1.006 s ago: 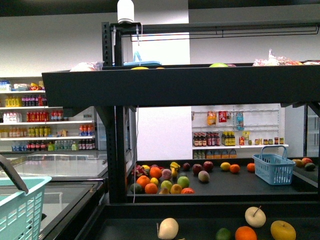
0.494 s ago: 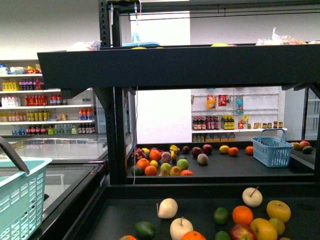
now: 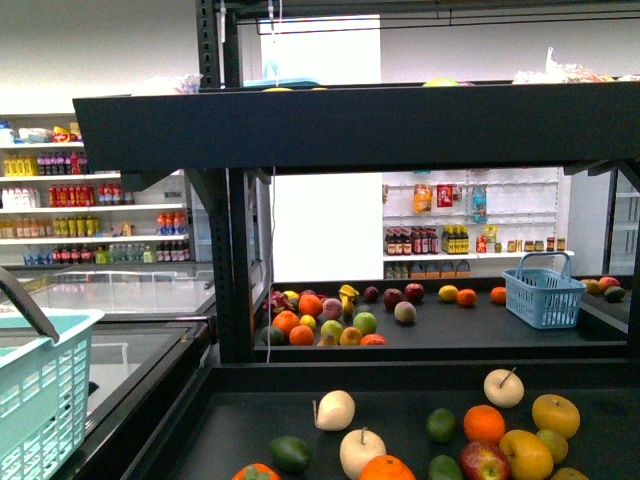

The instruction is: Pick lemon from shelf

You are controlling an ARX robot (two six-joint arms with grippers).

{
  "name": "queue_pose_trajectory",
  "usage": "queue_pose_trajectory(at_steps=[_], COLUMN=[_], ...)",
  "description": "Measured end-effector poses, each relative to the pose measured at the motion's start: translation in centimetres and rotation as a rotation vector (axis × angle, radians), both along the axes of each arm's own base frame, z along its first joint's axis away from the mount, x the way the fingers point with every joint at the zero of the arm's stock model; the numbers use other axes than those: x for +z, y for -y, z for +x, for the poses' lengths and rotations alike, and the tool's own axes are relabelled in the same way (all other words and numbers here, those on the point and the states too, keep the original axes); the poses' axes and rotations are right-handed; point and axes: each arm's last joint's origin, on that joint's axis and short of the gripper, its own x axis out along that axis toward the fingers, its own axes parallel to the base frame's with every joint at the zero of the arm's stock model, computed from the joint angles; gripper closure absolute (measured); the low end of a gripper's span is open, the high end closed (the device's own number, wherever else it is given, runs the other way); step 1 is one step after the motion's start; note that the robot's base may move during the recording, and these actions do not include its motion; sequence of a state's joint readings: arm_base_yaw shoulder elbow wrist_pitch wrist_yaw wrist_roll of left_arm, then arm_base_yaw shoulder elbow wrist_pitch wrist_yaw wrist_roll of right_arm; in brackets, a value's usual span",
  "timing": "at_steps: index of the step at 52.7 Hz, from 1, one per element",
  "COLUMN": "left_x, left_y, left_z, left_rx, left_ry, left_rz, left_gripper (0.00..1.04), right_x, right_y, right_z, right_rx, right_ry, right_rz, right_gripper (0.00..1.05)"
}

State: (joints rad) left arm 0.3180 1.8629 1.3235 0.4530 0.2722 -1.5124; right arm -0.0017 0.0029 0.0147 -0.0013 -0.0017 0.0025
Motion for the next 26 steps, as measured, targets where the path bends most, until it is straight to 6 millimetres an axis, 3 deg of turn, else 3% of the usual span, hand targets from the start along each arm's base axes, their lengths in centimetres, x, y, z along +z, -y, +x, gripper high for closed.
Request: queue_pose_trajectory(at_steps=[8,10,26], left_x=[-0.5,-0.5,-0.8], left_y=[0.0,0.0,0.0], left_z=[0.7,0.8,1.4], left_rx=[-0.003,-0.001,0.006], left_ry=[-0.02,-0.028,-0.049], left_rz=[0.011,0.016,0.059], left_gripper=[0.08,0.12,0.67], right_x=[0.0,0.0,0.0], right_y=[0.0,0.0,0.0], right_z=[0.0,0.0,0.0], right_rx=[0.0,0.0,0.0], right_ry=[0.0,0.0,0.0], right_rz=[0.0,0.0,0.0], right_gripper=[0.08,0.08,0.08])
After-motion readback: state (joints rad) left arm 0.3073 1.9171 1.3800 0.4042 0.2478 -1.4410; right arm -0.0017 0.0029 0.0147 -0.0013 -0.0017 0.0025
